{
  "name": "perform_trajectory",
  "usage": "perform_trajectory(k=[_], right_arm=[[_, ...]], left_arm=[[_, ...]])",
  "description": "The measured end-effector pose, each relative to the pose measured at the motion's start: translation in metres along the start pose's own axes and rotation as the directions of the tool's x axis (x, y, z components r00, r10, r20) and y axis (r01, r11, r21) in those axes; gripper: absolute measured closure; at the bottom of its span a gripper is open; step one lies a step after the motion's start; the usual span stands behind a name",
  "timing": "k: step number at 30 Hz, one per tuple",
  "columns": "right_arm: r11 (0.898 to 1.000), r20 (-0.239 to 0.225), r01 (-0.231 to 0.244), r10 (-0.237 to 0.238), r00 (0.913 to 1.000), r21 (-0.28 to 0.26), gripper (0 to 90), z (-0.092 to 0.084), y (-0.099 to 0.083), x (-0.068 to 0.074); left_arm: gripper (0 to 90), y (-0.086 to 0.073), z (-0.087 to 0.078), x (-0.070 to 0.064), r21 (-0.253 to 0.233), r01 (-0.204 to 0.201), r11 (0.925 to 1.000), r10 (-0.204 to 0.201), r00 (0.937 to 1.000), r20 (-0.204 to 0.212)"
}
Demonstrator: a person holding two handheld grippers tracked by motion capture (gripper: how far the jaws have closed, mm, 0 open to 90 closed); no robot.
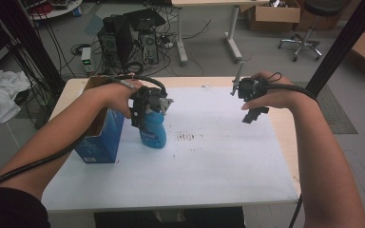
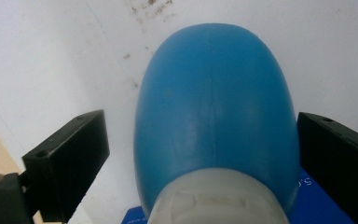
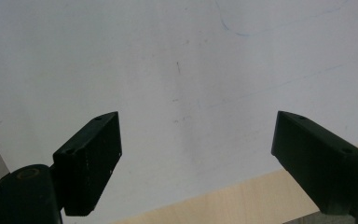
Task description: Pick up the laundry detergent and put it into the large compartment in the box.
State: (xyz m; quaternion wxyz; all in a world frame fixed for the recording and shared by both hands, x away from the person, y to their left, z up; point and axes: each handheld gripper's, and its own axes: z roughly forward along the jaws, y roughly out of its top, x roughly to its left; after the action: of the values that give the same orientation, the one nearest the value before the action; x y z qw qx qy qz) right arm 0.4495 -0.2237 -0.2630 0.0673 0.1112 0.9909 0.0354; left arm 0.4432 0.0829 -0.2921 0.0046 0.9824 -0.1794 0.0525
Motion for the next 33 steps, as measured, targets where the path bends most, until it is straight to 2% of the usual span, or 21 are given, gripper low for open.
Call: perform_trajectory(k=[9,12,21,24,28,33], right_arm=[[1.0,0.001,-0.002,0.002,1.0,0.003,16.2,0.0003,0.001,-0.0008],[1.0,0.0,-0.002,0.002,1.0,0.004,16.2,0.0007,0.0014,-0.0007],[1.0,-0.004,0.0,0.0,1.0,0.005,16.2,0.0026,0.0017,-0.0018],[1.0,-0.005,-0.009,0.009,0.9999,0.005,16.2,0.0031,0.002,-0.0019],[1.0,-0.004,-0.009,0.009,1.0,0.006,16.2,0.0035,0.0021,-0.0022],[1.0,-0.008,-0.012,0.012,0.9999,0.009,16.2,0.0042,0.0016,-0.0029]], left_arm=[[15.4,0.0,-0.0002,-0.0013,0.011,-0.019,0.9997,0.019,0.9998,-0.001],[15.7,-0.0002,0.0014,-0.0018,0.019,-0.011,0.9998,0.011,0.9999,0.006],[19.3,-0.0015,0.0019,-0.0022,0.014,-0.021,0.9997,0.021,0.9997,-0.008],[24.5,-0.0022,0.0021,-0.0026,0.014,-0.022,0.9997,0.022,0.9998,0.006],[24.6,-0.0043,0.0013,-0.0027,0.011,-0.01,0.9999,0.01,0.9999,0.005],[26.3,-0.0044,0.0012,-0.0033,0.014,-0.014,0.9998,0.014,0.9999,0.0]])
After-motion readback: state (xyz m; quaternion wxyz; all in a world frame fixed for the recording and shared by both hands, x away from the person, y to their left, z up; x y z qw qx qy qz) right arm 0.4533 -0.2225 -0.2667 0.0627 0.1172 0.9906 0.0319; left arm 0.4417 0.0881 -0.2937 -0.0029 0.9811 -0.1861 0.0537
